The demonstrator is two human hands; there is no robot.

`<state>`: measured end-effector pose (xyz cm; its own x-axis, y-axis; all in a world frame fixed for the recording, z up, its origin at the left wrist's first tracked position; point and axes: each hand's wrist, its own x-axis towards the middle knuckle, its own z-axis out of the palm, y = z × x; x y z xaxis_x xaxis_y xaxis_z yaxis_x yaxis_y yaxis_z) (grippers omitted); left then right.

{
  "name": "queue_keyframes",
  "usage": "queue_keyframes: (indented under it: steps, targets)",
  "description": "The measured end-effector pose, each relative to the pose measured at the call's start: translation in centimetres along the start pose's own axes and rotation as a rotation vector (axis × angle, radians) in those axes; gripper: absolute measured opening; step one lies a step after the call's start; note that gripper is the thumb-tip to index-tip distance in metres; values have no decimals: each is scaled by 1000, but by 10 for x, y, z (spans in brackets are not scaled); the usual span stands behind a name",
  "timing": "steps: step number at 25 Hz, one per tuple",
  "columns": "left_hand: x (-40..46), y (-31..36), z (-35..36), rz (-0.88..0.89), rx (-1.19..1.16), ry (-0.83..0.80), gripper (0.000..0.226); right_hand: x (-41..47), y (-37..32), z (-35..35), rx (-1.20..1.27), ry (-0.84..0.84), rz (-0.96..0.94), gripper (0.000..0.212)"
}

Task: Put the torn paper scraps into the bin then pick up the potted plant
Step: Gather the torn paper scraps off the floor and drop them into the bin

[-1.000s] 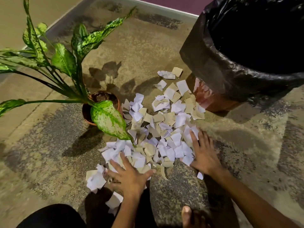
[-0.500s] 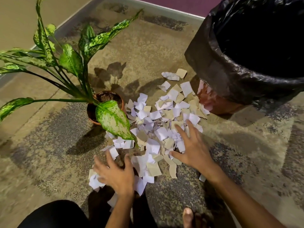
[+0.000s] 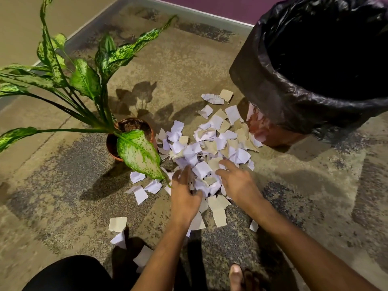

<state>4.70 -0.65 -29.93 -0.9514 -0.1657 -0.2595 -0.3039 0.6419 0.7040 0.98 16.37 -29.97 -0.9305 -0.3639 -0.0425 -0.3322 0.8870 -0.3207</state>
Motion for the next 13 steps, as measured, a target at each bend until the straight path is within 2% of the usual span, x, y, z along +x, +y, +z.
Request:
queue_keyframes:
  steps: [3,5,7,9,11,13]
  targets:
    - [8,9,3,82,65,160,36,-4,7,-4,26,115,-29,19]
    - [10,16,-4,48,34,238,22,-7,11,-8,38,141,-9,26]
    - [10,23,-13,22,-31,245,19,-10,12,-21,97,186,12,29]
    - [6,30,-19,106,-138,224,19,-12,5,-49,184,299,43,27]
    - [2,46,-22,116,-242,238,22,-11,-6,-90,301,405,59,24]
    - [-4,72,-21,111,-246,293,24,-12,-18,-134,329,484,55,21]
